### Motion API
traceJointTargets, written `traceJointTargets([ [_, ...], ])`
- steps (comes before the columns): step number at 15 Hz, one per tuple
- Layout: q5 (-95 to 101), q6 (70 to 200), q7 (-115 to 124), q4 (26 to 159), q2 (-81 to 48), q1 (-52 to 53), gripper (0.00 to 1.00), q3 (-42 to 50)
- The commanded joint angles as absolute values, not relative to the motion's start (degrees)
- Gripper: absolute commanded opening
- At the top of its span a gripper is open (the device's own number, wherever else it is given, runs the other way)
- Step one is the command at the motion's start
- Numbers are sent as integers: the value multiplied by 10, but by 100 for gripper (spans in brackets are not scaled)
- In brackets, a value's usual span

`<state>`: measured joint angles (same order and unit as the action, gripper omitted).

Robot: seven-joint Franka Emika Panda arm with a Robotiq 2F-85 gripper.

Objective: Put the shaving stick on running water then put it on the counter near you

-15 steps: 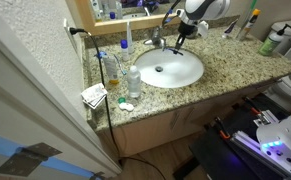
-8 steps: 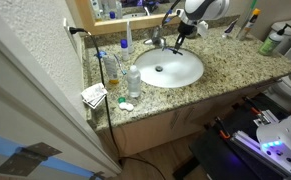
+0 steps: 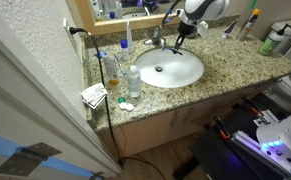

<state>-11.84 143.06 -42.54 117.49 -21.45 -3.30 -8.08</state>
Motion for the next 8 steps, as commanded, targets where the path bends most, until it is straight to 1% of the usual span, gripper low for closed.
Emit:
traceJointTargets([
  [1, -101, 1441, -417, 1178, -214, -34, 4, -81],
  [4, -70, 1467, -402, 1184, -211, -29, 4, -74],
  [6, -76, 1460, -403, 1184, -210, -38, 4, -83],
  [7, -75, 1449, -404, 1175, -215, -38, 15, -84],
  [8, -75, 1449, -404, 1175, -215, -38, 15, -84],
])
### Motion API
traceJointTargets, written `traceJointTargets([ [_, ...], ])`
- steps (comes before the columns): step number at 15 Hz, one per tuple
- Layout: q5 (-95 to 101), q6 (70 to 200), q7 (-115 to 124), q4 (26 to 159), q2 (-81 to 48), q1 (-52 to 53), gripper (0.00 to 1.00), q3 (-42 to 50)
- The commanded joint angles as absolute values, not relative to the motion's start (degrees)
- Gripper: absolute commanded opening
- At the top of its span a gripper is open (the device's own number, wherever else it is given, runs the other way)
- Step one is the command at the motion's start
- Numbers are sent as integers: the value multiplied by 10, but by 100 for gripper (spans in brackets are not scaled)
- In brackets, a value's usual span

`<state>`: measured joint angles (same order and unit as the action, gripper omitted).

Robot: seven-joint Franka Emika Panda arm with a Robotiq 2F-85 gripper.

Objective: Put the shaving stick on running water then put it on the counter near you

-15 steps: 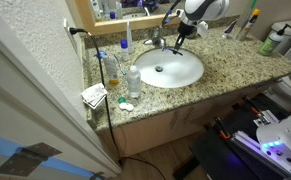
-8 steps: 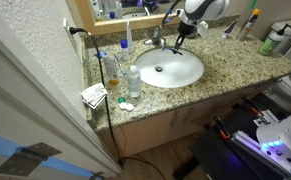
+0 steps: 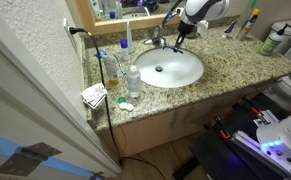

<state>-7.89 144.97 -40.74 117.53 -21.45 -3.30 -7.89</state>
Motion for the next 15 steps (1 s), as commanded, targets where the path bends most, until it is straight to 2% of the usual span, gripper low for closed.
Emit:
traceJointTargets([
  [1, -75, 1449, -404, 1175, -215, -38, 15, -84],
  [2, -78, 1441, -408, 1174, -215, -39, 4, -87],
  [7, -105, 1412, -419, 1174, -208, -45, 4, -103],
  [8, -91, 1430, -406, 1174, -214, -37, 15, -95],
  [11, -93, 1428, -406, 1174, -214, -36, 15, -97],
  [12, -94, 1428, -406, 1174, -214, -36, 4, -97],
  [15, -38, 1440, -379, 1181, -206, -25, 4, -72],
])
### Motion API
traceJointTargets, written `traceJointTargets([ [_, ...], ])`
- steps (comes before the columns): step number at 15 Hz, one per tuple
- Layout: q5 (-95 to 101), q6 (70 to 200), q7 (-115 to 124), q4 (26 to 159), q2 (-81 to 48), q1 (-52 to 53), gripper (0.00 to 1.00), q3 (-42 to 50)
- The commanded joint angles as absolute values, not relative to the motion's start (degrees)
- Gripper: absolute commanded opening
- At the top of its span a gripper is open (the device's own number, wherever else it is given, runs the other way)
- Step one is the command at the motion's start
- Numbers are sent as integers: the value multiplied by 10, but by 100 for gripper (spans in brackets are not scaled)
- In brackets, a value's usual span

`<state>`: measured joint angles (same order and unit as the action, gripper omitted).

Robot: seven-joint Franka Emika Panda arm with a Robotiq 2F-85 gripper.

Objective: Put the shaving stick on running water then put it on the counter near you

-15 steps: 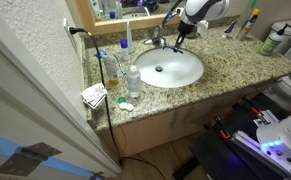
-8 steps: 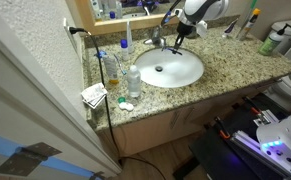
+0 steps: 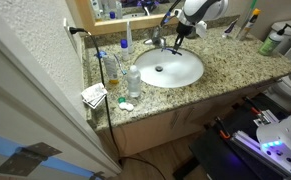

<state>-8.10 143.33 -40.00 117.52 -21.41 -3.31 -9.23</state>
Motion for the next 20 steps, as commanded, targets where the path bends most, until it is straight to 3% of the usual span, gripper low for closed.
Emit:
traceJointTargets([
  [1, -12, 1426, -380, 1184, -194, -28, 4, -63],
  [8, -22, 1290, -536, 1221, -68, -83, 4, -49],
  [12, 6, 1185, -667, 1255, 35, -90, 4, 9],
  [13, -1, 1201, -618, 1215, -19, -69, 15, 7],
  [18, 1, 1182, -656, 1244, 32, -70, 15, 29],
  [19, 1, 1182, -656, 1246, 31, -70, 4, 28],
  [20, -3, 1168, -677, 1251, 36, -70, 4, 32],
])
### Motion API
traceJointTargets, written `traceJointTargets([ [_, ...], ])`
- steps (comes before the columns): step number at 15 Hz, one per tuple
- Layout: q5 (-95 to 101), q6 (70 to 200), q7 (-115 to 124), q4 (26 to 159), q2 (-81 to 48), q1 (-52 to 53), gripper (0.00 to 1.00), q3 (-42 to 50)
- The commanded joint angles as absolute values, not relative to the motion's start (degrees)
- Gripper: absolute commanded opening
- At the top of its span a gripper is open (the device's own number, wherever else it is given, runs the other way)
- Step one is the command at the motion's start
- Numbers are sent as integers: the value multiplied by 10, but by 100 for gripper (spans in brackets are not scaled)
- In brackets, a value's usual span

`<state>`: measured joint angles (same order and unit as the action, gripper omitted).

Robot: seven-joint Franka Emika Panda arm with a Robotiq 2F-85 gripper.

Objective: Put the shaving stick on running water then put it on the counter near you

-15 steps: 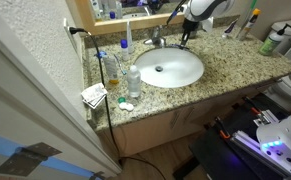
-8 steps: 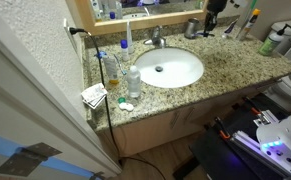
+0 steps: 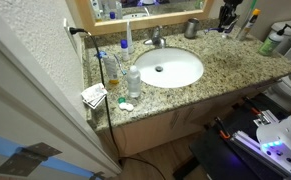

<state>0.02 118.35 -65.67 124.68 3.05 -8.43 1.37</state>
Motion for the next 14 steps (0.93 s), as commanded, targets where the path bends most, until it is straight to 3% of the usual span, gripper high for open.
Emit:
traceJointTargets([
  [1, -9, 1162, -711, 1267, 51, -71, 4, 40],
  [7, -14, 1046, -959, 1374, 161, -98, 4, 127],
  [11, 30, 1129, -972, 1511, 261, -136, 4, 184],
  [14, 42, 1261, -953, 1611, 310, -164, 4, 218],
])
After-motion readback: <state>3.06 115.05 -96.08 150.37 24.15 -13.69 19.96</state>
